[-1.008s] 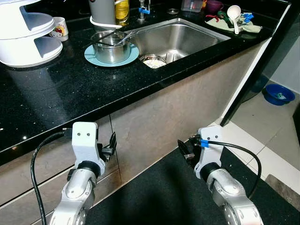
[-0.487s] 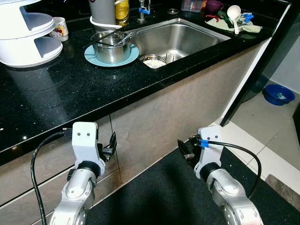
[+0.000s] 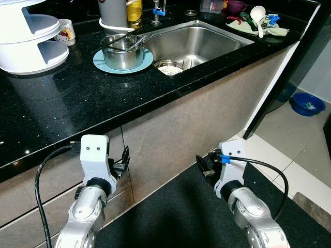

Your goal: Kitchen organization

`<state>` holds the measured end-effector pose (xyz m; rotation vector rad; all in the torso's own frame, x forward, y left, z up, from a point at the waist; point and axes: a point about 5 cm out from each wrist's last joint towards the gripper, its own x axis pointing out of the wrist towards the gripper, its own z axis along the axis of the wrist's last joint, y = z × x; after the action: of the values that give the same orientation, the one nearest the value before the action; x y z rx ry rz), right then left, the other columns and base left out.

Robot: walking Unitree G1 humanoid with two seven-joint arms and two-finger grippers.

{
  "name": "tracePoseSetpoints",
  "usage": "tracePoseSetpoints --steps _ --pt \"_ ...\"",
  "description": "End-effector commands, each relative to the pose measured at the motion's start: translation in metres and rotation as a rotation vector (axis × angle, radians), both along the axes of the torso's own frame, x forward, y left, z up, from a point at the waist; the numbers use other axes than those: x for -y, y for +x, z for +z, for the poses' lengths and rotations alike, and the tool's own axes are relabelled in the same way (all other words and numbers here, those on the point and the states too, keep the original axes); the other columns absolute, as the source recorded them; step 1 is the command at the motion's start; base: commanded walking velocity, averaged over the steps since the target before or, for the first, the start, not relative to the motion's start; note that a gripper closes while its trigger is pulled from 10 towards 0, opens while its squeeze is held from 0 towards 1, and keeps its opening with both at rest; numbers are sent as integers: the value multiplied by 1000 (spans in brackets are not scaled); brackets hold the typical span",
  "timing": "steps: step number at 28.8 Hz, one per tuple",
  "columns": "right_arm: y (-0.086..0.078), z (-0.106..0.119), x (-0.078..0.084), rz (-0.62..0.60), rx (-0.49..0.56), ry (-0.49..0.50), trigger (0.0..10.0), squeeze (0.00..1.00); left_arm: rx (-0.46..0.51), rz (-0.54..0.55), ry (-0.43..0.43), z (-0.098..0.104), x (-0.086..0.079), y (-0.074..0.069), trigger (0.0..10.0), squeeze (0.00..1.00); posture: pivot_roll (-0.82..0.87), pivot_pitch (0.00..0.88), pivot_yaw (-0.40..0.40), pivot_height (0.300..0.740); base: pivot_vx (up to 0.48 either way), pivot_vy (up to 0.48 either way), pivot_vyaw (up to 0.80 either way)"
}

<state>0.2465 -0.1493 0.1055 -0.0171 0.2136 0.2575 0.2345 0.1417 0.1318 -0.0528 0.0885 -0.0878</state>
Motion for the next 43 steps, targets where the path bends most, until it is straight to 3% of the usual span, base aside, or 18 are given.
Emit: tracePoseSetpoints --steps 1,43 --pt "-1 -3 -1 4 -6 -3 10000 0 -21 0 9 -5 -1 -1 10000 0 -26 37 -11 740 0 0 0" --pt "0 -2 -1 -4 -2 3 10000 0 -17 5 11 -4 -2 0 10000 0 -24 46 -10 740 0 0 0"
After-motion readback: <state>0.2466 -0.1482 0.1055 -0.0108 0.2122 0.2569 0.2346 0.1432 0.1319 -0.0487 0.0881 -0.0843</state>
